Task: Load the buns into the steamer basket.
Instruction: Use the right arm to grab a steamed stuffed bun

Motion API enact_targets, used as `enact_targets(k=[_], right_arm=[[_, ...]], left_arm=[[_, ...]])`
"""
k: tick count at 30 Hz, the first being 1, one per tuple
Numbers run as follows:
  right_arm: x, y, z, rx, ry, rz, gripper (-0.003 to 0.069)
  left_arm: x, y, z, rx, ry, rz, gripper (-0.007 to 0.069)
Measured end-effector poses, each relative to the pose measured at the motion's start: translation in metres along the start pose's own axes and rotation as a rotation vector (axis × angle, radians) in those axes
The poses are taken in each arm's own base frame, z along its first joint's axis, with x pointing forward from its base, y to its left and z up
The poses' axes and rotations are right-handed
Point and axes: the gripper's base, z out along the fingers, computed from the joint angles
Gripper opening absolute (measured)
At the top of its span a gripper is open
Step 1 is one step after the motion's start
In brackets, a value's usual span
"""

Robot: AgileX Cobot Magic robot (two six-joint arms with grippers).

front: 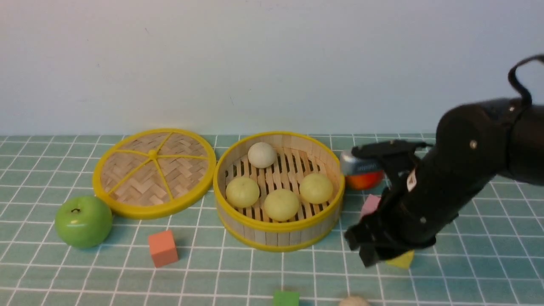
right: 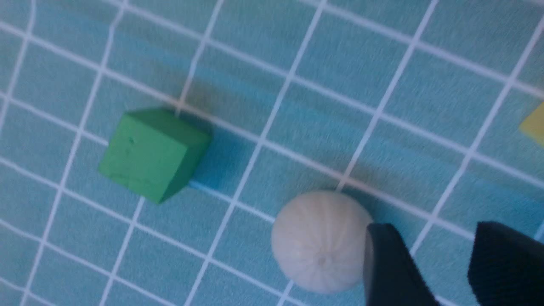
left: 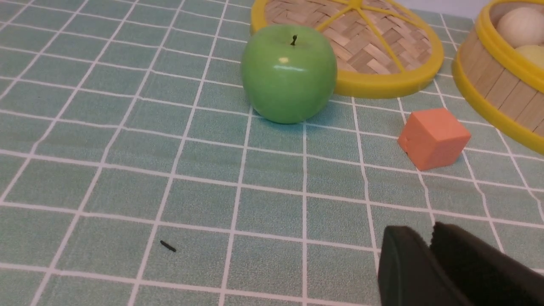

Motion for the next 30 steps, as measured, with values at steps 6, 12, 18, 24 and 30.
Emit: enact_targets(k=[6, 12, 18, 24, 30], right_arm=[[0.017, 0.014, 0.015, -0.004, 0.033, -0.005, 0.0263], [0.02, 0.022, 0.019, -0.016, 0.044, -0.005, 0.0262], [0.021, 0.022, 0.03, -0.01, 0.06, 0.011, 0.0262], [0.025, 0.017, 0.049, 0.004, 0.082, 0.024, 0.0261], [0.023, 0.017, 0.054, 0.005, 0.069, 0.026, 0.018]], left_arm=[[0.0, 0.0, 0.0, 0.0, 0.0, 0.0, 0.0113], [0.0, 0.0, 0.0, 0.0, 0.0, 0.0, 0.012], [0.0, 0.0, 0.0, 0.0, 0.0, 0.0, 0.0125], [0.0, 0.0, 0.0, 0.0, 0.0, 0.0, 0.013], [0.0, 0.0, 0.0, 0.0, 0.0, 0.0, 0.0135]])
